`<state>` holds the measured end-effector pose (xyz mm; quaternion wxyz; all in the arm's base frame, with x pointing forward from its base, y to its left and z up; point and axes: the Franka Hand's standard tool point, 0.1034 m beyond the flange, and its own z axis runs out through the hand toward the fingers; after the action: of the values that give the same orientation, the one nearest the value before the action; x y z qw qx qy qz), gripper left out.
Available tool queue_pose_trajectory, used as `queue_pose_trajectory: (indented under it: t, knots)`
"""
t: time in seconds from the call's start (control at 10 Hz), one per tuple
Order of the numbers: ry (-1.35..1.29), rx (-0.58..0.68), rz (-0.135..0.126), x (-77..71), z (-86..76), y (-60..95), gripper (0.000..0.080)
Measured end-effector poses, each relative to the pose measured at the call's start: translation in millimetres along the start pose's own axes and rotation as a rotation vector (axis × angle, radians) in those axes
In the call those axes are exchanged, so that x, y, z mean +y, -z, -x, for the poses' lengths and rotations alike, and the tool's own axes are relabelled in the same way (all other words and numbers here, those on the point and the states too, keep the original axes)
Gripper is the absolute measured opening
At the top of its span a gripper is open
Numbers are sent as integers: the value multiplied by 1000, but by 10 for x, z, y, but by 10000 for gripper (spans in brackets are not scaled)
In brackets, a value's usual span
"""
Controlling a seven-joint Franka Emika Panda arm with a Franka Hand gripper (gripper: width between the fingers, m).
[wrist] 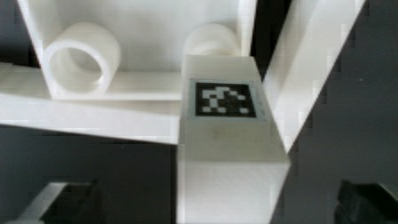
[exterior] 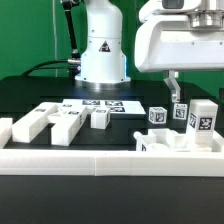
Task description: Assemble chair
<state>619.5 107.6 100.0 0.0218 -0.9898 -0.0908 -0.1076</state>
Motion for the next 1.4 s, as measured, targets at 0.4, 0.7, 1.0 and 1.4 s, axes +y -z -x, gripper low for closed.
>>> queue_pose_trajectory:
  t: [0.4,0.7,1.0,1.4]
  knots:
    - [-3,-277,-37,-17,15,-37,649]
    - [-7,-306,-41,18,-50,-57,649]
    - [1,-278,-39,39,-107,-70,649]
    - [16,-254,-36,52,-116,-102,467]
